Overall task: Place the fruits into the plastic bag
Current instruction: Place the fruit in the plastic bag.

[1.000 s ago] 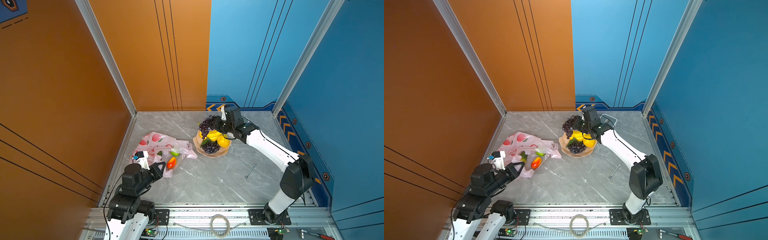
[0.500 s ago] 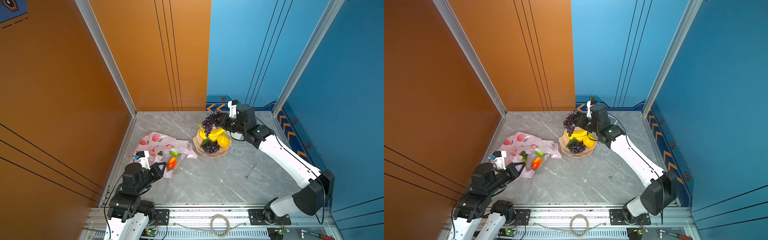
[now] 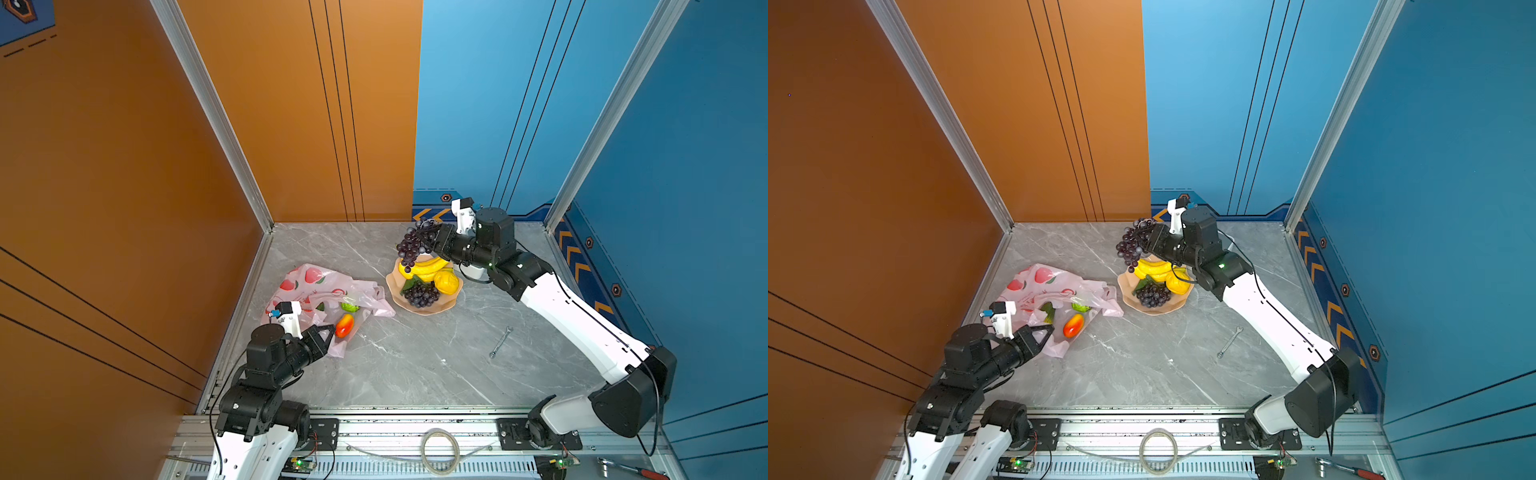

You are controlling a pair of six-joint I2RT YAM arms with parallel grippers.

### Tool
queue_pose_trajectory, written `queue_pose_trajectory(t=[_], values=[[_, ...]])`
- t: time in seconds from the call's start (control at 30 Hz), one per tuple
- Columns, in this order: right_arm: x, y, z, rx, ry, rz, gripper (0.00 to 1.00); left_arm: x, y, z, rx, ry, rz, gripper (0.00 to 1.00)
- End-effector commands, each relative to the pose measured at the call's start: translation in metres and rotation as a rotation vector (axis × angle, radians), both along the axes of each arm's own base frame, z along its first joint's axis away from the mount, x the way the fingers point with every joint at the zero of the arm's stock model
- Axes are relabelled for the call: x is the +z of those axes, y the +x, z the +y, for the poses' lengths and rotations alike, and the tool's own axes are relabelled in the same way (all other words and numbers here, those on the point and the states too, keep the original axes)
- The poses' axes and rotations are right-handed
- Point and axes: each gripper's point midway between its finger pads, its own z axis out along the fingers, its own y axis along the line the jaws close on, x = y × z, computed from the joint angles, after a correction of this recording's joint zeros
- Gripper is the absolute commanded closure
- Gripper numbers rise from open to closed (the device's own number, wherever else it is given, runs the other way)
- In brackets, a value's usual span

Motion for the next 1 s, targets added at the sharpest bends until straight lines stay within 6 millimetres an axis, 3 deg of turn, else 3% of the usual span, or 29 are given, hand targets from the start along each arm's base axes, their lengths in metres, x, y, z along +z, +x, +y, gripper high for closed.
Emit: queue_pose_trajectory(t=[0.0, 0.3, 0.7, 0.97], values=[[0.038, -0.013, 0.015, 0.06, 0.083, -0.067, 0.64, 0.006, 0.0, -0.003, -0.019, -0.009, -0.021, 1.0], [0.031, -0.023, 0.059, 0.162, 0.083, -0.052, 0.64, 0.007, 0.0, -0.004, -0.026, -0.013, -0.018, 1.0], [-0.008, -0.039, 0.135, 0.314, 0.068, 0.021, 0.64, 0.009, -0.001, -0.005, -0.031, -0.02, -0.021, 1.0], [-0.038, -0.047, 0.172, 0.38, 0.065, 0.08, 0.64, 0.015, -0.001, -0.003, -0.025, -0.013, -0.039, 1.0]])
